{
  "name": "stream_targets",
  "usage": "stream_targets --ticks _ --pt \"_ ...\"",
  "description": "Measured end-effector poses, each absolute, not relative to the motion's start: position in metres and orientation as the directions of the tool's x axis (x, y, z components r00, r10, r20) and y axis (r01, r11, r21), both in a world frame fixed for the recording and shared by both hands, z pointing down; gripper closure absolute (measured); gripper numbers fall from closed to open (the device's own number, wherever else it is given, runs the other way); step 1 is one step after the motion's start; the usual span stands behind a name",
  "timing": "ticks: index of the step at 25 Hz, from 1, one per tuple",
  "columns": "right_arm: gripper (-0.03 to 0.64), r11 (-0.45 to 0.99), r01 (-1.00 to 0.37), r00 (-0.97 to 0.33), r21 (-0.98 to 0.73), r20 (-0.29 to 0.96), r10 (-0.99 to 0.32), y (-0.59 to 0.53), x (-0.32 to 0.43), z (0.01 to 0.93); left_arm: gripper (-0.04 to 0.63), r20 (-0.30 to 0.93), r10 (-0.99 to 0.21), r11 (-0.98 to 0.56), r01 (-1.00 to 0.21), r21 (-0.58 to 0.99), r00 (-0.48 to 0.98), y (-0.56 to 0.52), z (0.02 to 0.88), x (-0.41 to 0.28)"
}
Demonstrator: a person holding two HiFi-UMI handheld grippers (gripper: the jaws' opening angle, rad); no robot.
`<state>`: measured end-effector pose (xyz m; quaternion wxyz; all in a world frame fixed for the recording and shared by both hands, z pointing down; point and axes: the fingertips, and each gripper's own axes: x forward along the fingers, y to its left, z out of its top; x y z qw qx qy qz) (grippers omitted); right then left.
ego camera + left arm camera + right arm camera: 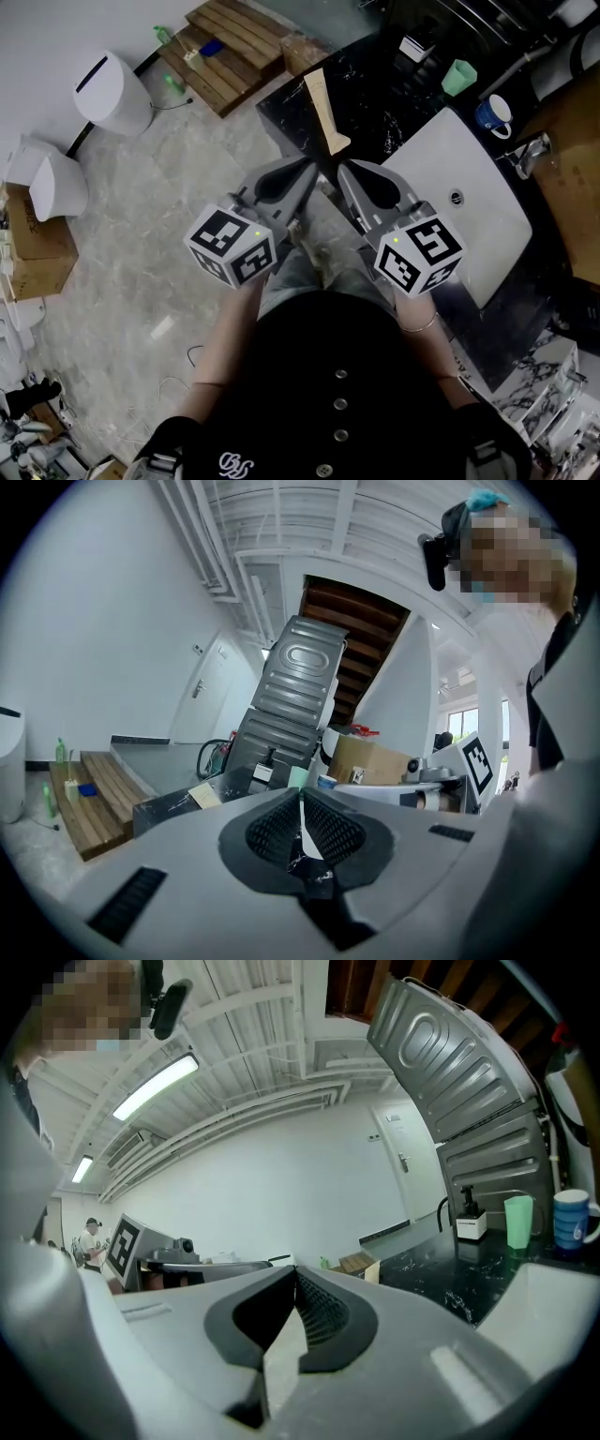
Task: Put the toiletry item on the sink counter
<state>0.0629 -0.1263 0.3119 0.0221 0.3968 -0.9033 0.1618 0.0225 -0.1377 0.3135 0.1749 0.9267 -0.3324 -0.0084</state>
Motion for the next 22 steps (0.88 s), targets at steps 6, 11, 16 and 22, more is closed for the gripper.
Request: stream_targets --ticks 6,11,16,22 --pt "0.612 0.649 -0.712 -0.699 -0.267 0.181 -0.692 -0.1222 0.0600 0.3160 0.572 0.081 -0.615 -0.713 -0.597 0.369 0.784 -0.1350 0.3134 0.0246" --pt "0.612 0.654 -0.711 -0.702 -0.260 0.191 -0.687 -0.1185 0.0582 0.3188 0.572 0.078 -0.617 -0.713 -0.599 0.365 0.783 -0.1341 0.3113 0.0236" --pt "0.612 0.654 -0.716 -0.697 -0.244 0.195 -0.690 -0.1186 0.0583 0.3174 0.572 0.084 -0.612 -0.715 -0.596 0.367 0.786 -0.1310 0.3131 0.0240" --pt "0.612 0.658 -0.714 -0.699 -0.239 0.187 -0.690 -0.1181 0.0568 0.3154 0.572 0.082 -0.607 -0.717 -0.589 0.373 0.791 -0.1292 0.3147 0.0252"
